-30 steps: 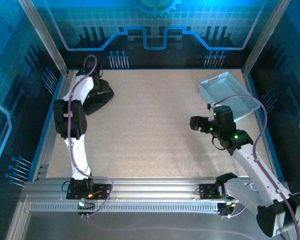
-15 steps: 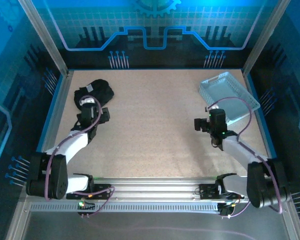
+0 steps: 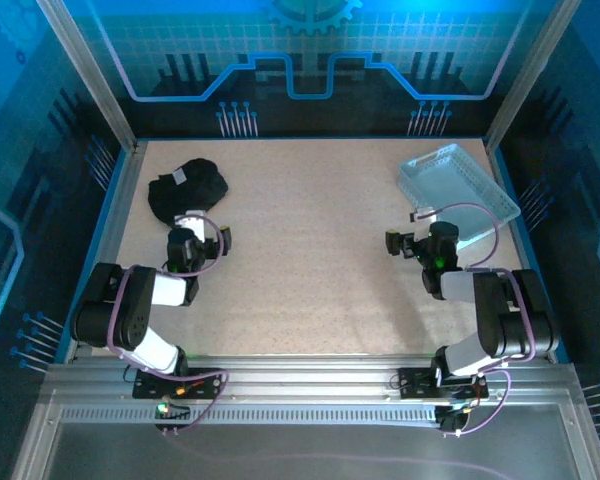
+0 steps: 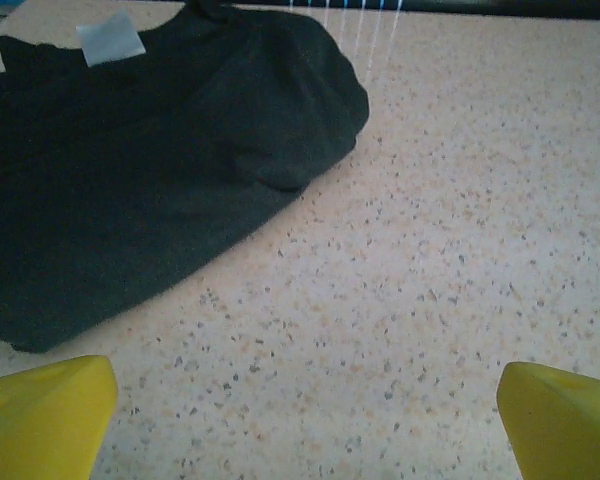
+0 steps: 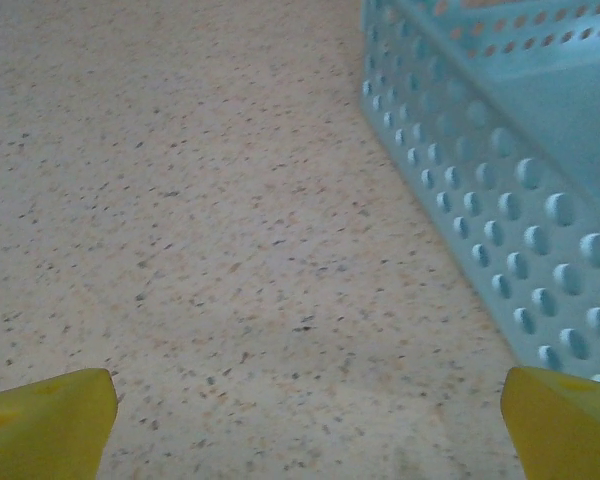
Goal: Fold the inside-out t-shirt
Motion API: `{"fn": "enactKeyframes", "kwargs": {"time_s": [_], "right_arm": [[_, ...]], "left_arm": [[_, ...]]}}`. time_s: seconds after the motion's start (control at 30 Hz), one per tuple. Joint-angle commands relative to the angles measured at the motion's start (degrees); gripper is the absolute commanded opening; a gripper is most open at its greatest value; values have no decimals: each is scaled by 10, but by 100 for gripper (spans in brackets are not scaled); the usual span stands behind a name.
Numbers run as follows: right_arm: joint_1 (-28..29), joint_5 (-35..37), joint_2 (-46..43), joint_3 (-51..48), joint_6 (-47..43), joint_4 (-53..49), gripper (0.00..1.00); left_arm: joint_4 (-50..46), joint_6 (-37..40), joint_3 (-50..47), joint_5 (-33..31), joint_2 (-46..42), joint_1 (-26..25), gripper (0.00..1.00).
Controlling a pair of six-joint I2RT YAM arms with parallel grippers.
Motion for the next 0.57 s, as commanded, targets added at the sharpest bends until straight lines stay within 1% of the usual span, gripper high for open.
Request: {"fn": "enactKeyframes", "kwargs": {"time_s": [0.0, 0.13, 0.53], "right_arm": [[3, -13, 3, 7, -6, 54, 100], [14, 14, 3, 6, -10, 55, 100], [15, 25, 2, 5, -5, 54, 100]], "left_arm": [[33, -8, 9, -1, -4, 9, 99], [32, -7, 9, -4, -4, 8, 99], [31, -7, 10, -7, -4, 6, 99]]}}
